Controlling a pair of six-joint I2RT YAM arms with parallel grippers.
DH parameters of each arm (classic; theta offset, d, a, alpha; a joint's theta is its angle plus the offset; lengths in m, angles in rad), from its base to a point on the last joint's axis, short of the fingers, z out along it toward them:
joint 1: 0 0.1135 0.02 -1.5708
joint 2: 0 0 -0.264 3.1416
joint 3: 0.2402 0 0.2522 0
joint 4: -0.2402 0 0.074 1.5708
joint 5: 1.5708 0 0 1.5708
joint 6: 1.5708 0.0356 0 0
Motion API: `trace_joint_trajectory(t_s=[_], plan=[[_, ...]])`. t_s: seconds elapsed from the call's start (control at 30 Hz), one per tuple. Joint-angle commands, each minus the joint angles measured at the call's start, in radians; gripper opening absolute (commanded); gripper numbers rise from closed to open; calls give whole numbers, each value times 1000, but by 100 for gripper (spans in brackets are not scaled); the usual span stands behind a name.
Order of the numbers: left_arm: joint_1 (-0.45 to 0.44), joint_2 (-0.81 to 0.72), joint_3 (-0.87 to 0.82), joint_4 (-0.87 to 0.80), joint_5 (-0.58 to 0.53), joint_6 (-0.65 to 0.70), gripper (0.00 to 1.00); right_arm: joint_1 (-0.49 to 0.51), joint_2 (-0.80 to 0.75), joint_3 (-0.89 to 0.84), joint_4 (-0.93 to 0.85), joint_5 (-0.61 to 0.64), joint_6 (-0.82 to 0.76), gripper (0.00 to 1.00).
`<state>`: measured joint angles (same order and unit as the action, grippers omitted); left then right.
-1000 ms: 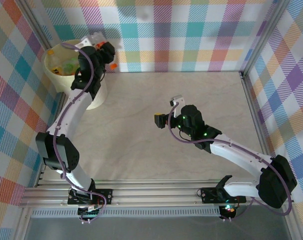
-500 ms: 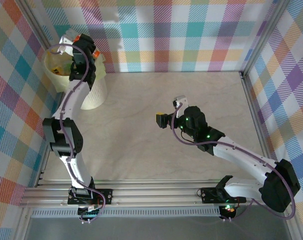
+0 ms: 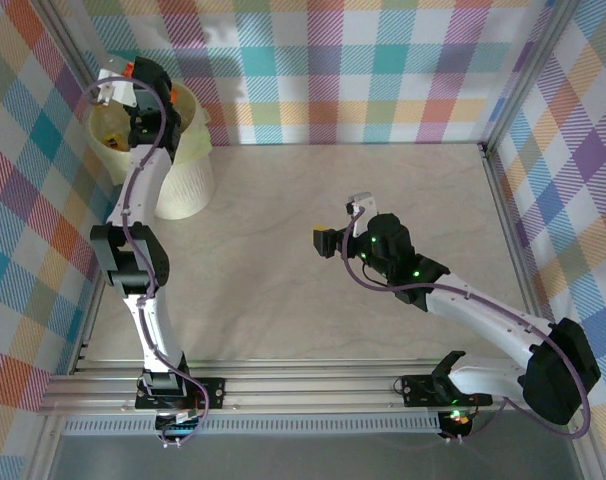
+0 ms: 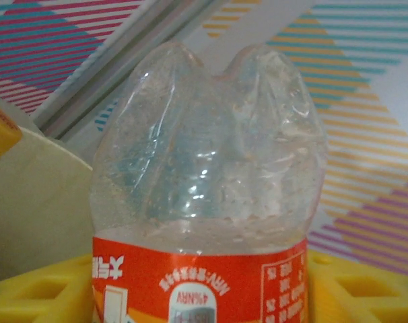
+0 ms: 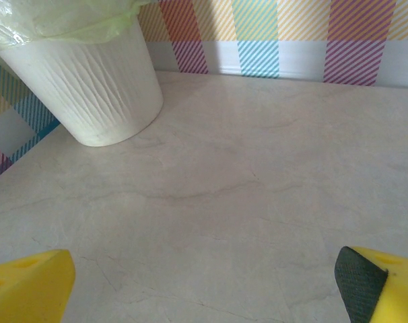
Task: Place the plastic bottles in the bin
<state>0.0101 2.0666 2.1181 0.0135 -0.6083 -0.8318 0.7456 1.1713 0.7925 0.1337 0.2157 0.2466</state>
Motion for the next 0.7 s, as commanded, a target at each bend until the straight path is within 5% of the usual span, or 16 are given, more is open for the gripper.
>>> trace_joint_trajectory(t_s=[0.0,0.2,0.27,0.67], plan=[[14,43,119,-142,-17,-39,76,-2,2,2,27,9,-17,100],[14,30,248,-396,-67,-103,99,-2,2,1,24,11,-7,100],[13,1,234,-420,-76,-112,100,-2,4,3,26,10,-5,100],[14,-337,-229,-122,193,-39,100,-2,0,-5,30,103,37,100]])
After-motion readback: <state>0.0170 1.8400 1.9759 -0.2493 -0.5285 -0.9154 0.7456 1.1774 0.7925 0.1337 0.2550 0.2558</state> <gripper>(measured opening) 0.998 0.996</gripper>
